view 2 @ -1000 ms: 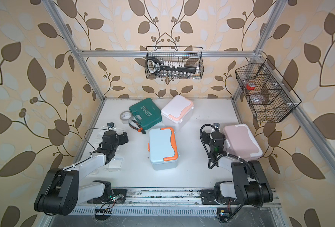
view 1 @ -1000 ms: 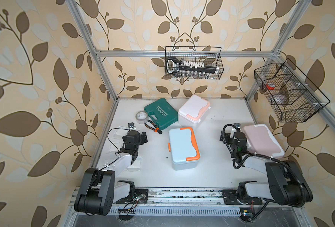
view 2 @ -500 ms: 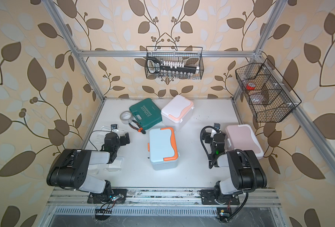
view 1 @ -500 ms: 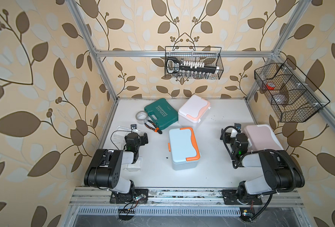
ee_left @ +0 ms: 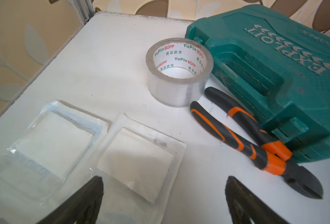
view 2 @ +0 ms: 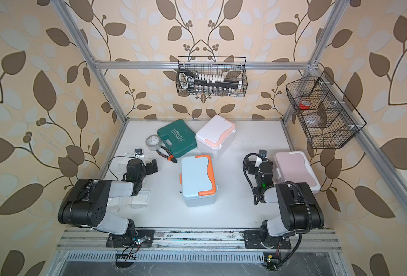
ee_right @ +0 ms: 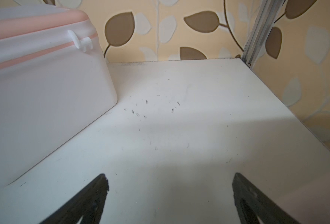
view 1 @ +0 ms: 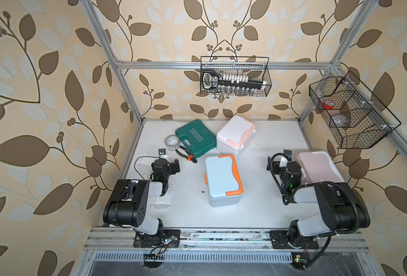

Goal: Open first aid kits and take out gauze
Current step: Reset both arms

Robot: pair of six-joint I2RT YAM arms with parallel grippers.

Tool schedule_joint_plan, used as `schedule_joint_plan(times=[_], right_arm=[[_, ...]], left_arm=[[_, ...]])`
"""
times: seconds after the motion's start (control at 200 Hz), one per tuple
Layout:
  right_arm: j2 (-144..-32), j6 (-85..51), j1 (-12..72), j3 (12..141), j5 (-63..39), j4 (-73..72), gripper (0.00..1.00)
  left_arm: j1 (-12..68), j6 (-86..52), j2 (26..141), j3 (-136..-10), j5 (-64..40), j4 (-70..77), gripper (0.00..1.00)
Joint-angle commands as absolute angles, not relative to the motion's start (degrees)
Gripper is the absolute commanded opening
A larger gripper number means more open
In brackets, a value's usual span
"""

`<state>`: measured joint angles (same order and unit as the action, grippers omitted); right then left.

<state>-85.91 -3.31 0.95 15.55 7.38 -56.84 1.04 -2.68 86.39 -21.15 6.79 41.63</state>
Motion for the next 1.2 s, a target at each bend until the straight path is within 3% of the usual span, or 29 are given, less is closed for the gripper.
schedule_joint_plan(times=[0.0,0.755,0.95,1.195], right_arm=[[-85.9,-2.6,0.8,16.1,6.5,-58.2,1.00],[-86.2,-2.8,0.3,16.3,5.2,-58.2,1.00],[-79.3,-2.8,0.3,8.8,5.2,-66.3,1.00],[-83.0,-2.9,0.3,12.5,5.3,-62.7,1.00]], left_arm=[[0.9,-2.1,85.5,-21.8,6.1,42.5,0.99],[0.9,-2.2,85.4,-21.9,6.0,42.4,0.99],[0.8,-2.6,78.8,-17.9,6.7,44.8,0.99],[0.8,-3.5,81.0,-18.4,8.5,45.4,0.99]])
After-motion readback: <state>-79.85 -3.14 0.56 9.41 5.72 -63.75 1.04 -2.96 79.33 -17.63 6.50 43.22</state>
